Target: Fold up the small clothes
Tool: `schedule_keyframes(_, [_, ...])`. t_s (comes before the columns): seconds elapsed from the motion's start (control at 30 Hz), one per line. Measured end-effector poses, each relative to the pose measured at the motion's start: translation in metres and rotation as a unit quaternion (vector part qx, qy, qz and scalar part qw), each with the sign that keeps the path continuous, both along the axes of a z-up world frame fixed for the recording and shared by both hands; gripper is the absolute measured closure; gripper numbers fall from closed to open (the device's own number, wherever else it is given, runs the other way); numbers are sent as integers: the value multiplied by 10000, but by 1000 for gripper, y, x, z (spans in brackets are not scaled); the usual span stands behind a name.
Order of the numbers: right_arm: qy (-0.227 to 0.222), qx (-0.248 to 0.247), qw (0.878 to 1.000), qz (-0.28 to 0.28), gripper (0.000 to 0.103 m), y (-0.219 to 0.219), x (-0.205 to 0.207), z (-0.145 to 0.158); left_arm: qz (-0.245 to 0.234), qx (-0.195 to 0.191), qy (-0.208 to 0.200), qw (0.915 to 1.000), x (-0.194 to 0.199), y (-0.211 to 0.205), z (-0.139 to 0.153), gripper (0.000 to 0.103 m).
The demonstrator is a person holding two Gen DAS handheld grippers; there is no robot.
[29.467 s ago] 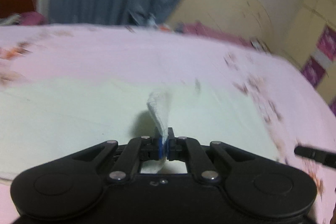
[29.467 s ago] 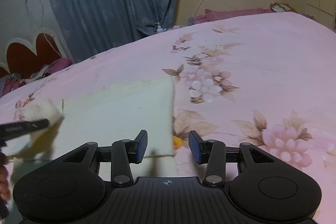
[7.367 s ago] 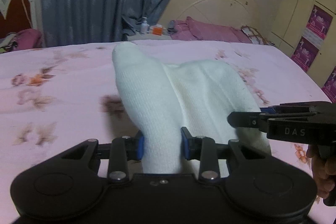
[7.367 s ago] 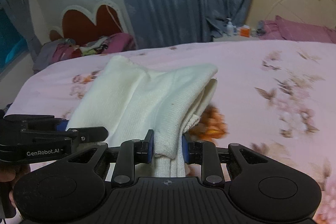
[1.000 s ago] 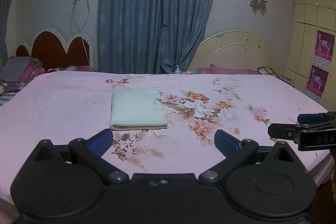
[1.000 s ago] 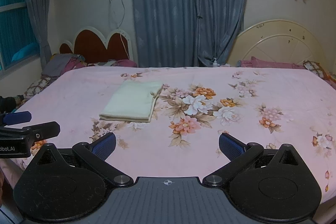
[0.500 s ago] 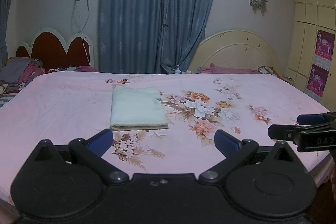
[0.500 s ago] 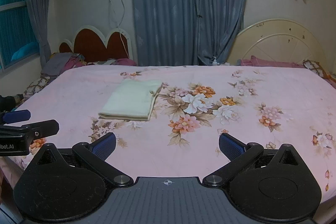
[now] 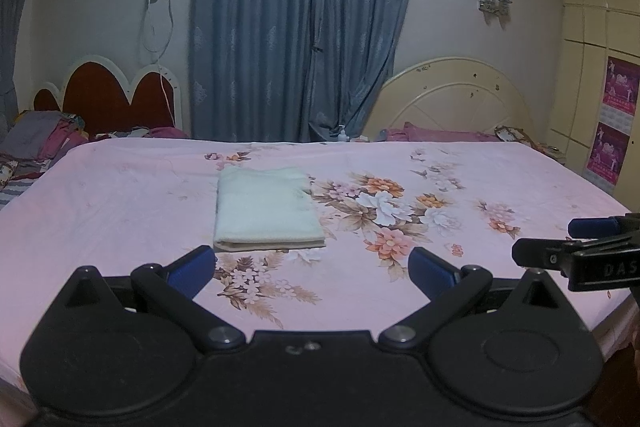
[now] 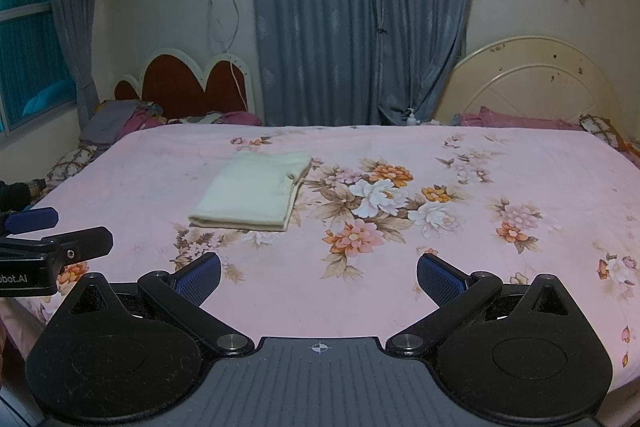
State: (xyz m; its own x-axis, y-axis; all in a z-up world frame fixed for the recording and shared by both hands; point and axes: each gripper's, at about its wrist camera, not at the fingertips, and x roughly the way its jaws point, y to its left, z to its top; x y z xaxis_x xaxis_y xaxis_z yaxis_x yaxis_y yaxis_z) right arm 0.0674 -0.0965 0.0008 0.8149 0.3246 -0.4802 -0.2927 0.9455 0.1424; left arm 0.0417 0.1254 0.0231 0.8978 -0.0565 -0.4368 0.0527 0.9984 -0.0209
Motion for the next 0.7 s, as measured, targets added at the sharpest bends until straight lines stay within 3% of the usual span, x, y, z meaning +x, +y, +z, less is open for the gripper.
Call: schedule_keyframes(0.7, [-7,-36,9999,109,0,-2,7,-2,-57,-39,42,10000,0,-7,-4,1])
